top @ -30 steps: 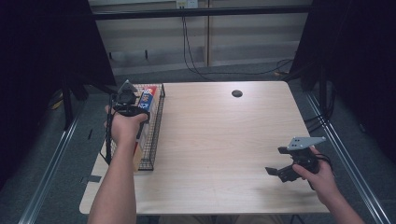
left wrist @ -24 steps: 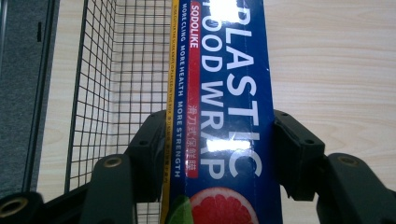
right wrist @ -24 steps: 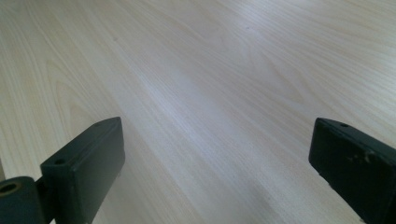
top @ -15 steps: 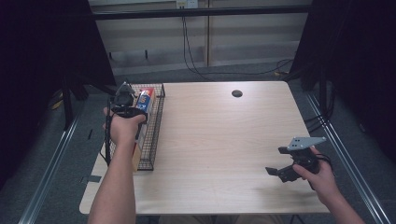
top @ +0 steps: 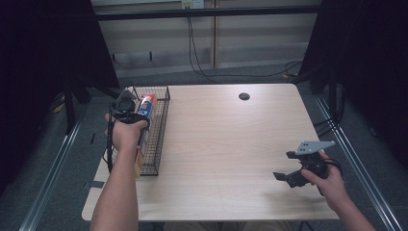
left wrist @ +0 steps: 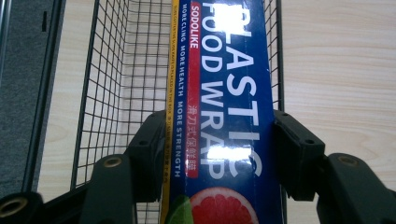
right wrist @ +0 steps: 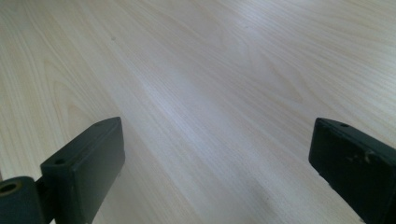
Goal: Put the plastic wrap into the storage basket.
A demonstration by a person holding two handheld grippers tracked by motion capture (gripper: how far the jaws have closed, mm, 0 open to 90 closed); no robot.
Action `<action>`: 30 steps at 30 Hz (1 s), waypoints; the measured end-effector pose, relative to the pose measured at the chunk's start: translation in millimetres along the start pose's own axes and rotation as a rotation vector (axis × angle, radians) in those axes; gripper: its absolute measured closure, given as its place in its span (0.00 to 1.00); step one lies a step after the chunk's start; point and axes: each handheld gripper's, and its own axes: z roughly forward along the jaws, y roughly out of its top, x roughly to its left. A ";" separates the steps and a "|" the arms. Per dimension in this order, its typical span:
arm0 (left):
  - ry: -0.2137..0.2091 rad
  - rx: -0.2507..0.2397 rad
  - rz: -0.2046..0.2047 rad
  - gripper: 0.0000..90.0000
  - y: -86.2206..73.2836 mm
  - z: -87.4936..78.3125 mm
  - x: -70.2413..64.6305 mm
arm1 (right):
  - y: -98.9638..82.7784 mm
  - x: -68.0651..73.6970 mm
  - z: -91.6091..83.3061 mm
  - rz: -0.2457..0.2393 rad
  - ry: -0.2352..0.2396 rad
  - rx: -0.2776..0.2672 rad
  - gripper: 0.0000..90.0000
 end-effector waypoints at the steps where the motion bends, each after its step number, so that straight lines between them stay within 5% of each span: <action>1: -0.001 0.003 -0.002 0.48 -0.3 1.4 0.6 | -0.1 0.1 0.3 -0.001 0.002 0.001 0.04; 30: 0.010 0.041 -0.007 0.48 -1.4 22.2 3.6 | -0.5 0.0 2.6 -0.003 0.002 0.010 0.04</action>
